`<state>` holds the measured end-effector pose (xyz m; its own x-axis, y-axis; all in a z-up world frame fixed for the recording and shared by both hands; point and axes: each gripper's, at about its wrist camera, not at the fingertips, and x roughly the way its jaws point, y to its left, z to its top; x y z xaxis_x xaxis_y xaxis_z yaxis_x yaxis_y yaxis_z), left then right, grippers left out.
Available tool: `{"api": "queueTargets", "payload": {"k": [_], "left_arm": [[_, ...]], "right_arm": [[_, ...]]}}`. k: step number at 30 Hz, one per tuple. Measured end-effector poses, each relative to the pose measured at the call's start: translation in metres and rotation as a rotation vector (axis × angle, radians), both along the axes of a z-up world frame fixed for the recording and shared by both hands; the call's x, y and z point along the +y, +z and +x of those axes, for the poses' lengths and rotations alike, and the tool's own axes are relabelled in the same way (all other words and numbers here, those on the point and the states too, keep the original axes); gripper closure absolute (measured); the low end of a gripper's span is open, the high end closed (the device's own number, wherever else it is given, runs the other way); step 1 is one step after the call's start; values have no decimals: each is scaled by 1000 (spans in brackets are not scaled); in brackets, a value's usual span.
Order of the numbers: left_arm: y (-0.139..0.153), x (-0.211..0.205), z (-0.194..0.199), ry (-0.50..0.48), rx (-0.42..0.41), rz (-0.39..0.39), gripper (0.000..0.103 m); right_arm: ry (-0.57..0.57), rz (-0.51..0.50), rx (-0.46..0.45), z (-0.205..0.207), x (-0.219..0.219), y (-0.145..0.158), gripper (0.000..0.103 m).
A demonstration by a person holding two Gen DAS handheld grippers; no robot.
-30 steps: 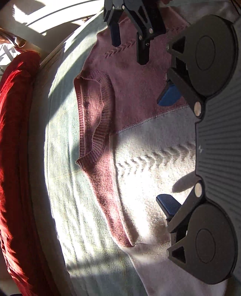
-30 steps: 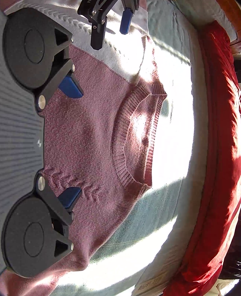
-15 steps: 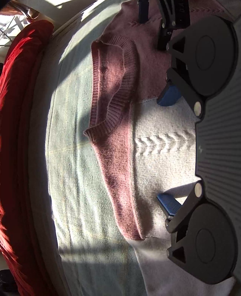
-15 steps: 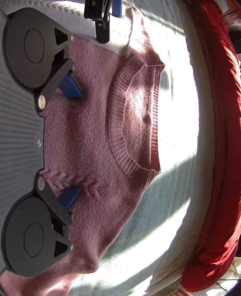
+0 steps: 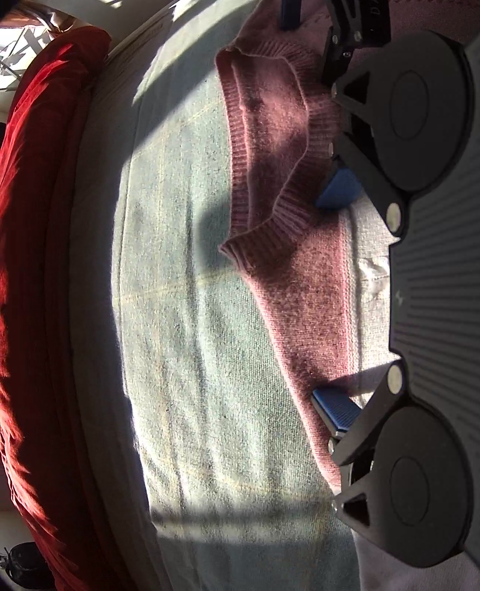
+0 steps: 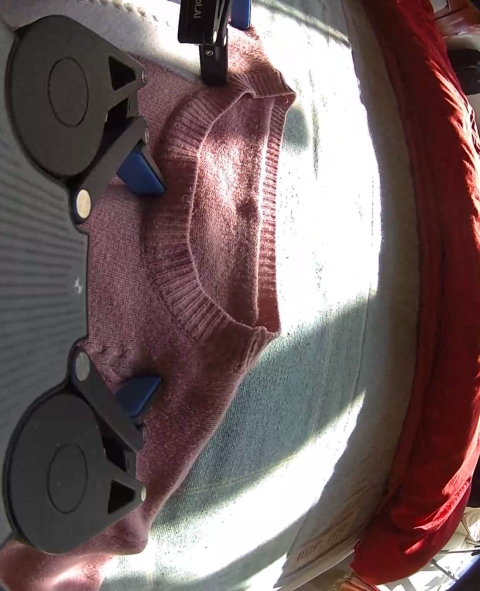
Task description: Fold clothes
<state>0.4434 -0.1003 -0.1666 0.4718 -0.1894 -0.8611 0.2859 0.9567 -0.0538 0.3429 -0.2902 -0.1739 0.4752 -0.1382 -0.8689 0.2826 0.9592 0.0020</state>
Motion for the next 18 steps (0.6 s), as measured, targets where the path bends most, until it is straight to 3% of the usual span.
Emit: {"api": "queueTargets", "payload": {"k": [3,6,12,18], "left_arm": [[6,-3,-2,-1,-7,15,2],[22,-7,-12,-39,-42,-25,3],[30,-23,-17,-107,-14,-86,2],[14,-37,-17,-134,34,-96,2]], "right_arm": [[10,13,20,2,-3,2,0],[-5,49,29,-2,-10,13,0],[-168,54,-42,-54,-37,32,0],[-342,78,-1,-90,-62,11,0]]}}
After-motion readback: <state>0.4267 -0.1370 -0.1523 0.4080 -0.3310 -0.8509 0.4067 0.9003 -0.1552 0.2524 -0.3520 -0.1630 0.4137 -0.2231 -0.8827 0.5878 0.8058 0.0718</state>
